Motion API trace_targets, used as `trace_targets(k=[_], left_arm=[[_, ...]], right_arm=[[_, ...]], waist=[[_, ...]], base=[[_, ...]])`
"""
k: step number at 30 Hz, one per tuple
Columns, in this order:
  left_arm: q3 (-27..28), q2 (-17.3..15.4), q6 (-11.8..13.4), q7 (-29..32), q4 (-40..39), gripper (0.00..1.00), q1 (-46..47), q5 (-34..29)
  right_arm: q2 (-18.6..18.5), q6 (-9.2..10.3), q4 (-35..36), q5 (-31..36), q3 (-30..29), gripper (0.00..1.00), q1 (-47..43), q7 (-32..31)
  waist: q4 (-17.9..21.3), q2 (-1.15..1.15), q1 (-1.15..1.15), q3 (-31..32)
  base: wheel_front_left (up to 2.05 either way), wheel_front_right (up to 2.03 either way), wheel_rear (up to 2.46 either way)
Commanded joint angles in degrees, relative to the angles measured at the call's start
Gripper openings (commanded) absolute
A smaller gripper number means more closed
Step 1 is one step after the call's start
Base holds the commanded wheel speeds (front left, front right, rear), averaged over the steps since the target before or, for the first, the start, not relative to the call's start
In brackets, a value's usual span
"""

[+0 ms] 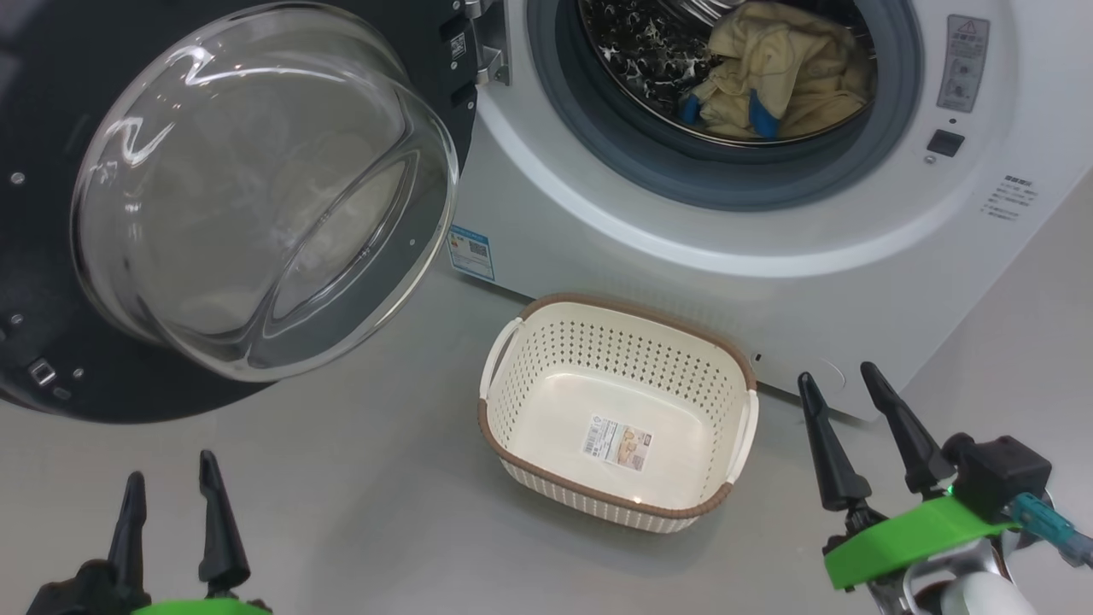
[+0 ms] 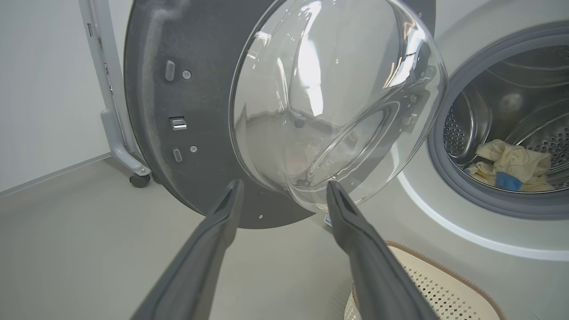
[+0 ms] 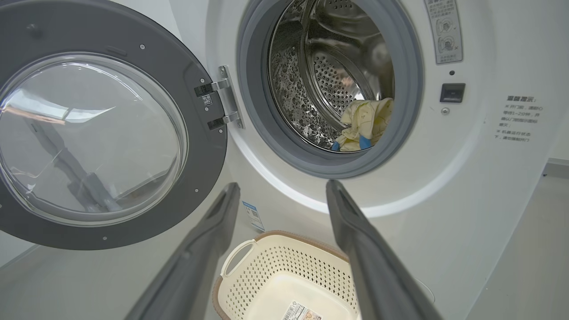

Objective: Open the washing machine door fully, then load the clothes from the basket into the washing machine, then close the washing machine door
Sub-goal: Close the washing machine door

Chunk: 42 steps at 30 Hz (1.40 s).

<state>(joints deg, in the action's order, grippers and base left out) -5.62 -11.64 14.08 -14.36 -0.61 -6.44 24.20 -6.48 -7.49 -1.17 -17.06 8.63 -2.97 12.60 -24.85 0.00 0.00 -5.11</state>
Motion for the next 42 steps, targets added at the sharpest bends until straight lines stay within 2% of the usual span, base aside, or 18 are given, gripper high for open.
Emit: trace_targets(k=[1,3,4,5,6,7,12,15,19,24,30,38,42], left_arm=[[2.7,-0.5,1.5,-0.6,-2.0,1.00,0.9,-0.4],[3.6,0.5,0.9,-0.6,-2.3,1.00,0.9,0.5],[4.0,0.7,0.6,-0.6,-2.3,0.95,0.9,0.7],[5.0,1.8,0.2,-0.6,-2.8,0.45,1.0,1.8],[6.2,2.8,-0.3,-0.6,-3.2,0.18,1.0,3.0],[7.4,3.2,-0.9,-0.6,-3.3,0.00,1.0,3.8],[14.7,5.3,-4.1,-0.6,-5.0,0.00,1.4,8.2],[19.2,5.5,-6.1,-0.6,-5.4,0.00,2.6,11.1],[23.3,3.2,-7.9,-0.2,-5.4,0.00,5.3,14.8],[29.2,-2.1,-8.4,3.0,-4.7,0.00,11.4,20.9],[34.5,-9.6,-9.8,9.2,2.1,0.00,21.9,29.8],[35.7,-18.7,-9.7,16.2,13.9,0.00,34.0,35.1],[35.4,-21.2,-9.9,18.5,18.0,0.00,37.8,36.5]], right_arm=[[-1.2,0.00,1.6,0.3,1.2,1.00,2.3,-0.1],[-1.2,0.00,1.6,0.3,1.2,1.00,2.4,-0.1],[-1.2,0.00,1.6,0.3,1.3,1.00,2.4,-0.2],[-1.2,0.00,1.6,0.3,1.2,1.00,2.4,-0.2],[-1.2,0.00,1.6,0.2,1.2,1.00,2.4,-0.2],[-1.2,0.00,1.6,0.2,1.2,1.00,2.4,-0.2],[-1.4,0.00,1.7,0.0,0.9,1.00,2.5,-0.2],[-1.4,0.00,1.9,0.0,0.7,1.00,2.4,-0.2],[-1.2,0.00,1.9,-0.1,0.5,1.00,2.5,-0.2],[-1.3,0.00,2.1,-0.1,0.4,1.00,2.8,-0.4],[-1.7,0.00,2.7,-0.2,0.5,1.00,3.2,-1.0],[-2.7,0.00,3.9,-0.3,0.2,1.00,3.9,-2.3],[-3.1,0.00,4.5,-0.2,0.1,1.00,4.1,-2.9]], waist=[[0.0,0.00,0.00,0.0],[0.0,0.00,0.00,-0.1],[0.1,0.00,0.00,-0.2],[0.1,0.00,0.00,-0.2],[0.1,0.00,0.00,-0.3],[0.2,0.00,0.00,-0.4],[0.3,0.00,0.00,-0.8],[0.2,0.00,0.00,-0.9],[-0.1,0.00,0.00,-1.0],[-0.3,0.00,0.00,-1.2],[0.0,0.00,0.00,-1.8],[1.1,0.00,0.00,-3.4],[1.6,0.00,0.00,-4.1]], base=[[0.00,0.00,0.00],[0.00,0.00,0.00],[0.00,0.00,0.00],[0.00,0.00,0.00],[0.00,0.00,0.00],[0.00,0.00,0.00],[0.00,0.00,0.00],[0.00,0.00,0.00],[0.00,0.00,0.00],[0.00,0.00,0.00],[0.00,0.00,0.00],[0.00,0.00,0.00],[0.00,0.00,0.00]])
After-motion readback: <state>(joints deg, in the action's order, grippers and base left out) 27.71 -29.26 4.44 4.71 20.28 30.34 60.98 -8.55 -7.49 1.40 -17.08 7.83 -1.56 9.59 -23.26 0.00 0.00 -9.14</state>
